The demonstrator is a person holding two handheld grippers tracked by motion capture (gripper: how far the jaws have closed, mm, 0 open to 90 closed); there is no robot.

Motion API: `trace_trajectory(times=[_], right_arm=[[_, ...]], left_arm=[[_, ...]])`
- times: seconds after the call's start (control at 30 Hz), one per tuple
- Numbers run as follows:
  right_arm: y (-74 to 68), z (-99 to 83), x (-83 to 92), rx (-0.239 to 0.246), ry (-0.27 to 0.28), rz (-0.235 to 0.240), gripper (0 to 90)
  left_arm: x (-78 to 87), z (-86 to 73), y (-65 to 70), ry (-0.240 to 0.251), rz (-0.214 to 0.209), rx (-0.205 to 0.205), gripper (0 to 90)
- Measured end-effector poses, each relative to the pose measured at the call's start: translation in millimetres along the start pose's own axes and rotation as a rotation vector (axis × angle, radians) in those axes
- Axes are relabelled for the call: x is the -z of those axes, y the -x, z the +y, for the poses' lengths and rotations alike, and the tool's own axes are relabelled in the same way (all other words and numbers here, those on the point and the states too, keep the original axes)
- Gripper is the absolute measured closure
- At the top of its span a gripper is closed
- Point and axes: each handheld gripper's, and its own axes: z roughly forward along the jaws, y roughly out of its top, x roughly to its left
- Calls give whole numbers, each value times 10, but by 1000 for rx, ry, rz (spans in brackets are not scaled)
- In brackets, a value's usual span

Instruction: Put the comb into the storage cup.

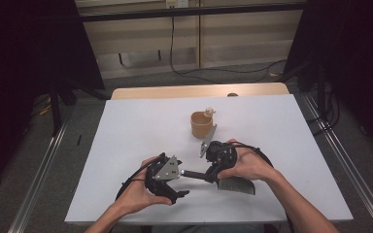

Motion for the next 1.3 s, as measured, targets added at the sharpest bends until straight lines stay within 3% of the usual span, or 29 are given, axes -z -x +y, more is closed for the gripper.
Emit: trace_trajectory(times=[0.2,0.37,0.6,0.67,0.83,0.93,1.3], right_arm=[[5,23,-77,5,-25,23,731],[4,39,-101,6,-33,29,731],[13,68,-143,10,-61,33,731],[10,74,-127,6,-49,41,731],[21,92,-135,-3,-77,41,731],[32,105,-139,3,-75,47,731],[19,186,-172,-2,-95,62,731]], left_arm=[[-30,17,-45,-79,-22,-38,137],[-42,0,-39,-100,-27,-53,163],[16,75,-84,-104,-11,-58,293],[6,91,-78,-115,-26,-73,326],[-51,146,-21,-165,-39,-118,376],[-65,168,-8,-176,-21,-132,424],[-124,160,24,-222,-28,-189,556]])
